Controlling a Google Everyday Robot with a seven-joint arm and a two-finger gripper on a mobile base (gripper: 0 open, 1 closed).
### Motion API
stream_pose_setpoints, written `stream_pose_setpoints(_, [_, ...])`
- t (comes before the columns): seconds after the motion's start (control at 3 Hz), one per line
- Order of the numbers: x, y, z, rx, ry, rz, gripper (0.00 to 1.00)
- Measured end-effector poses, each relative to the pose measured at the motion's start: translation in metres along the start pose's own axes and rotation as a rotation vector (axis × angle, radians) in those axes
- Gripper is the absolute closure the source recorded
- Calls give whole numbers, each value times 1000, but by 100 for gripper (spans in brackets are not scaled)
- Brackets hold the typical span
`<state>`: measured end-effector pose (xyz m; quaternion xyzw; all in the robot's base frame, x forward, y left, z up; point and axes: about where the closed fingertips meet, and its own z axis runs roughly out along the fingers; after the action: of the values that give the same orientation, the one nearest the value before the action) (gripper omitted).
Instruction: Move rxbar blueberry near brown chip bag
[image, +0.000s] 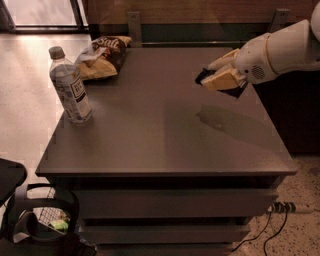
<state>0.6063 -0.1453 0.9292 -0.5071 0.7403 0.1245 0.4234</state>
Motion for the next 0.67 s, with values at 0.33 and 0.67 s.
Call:
stream_pose_setpoints(0.33, [-38, -44, 31, 16, -55, -27, 100])
stream_pose_setpoints(0.67, [-71, -72, 65, 52, -148, -26, 100])
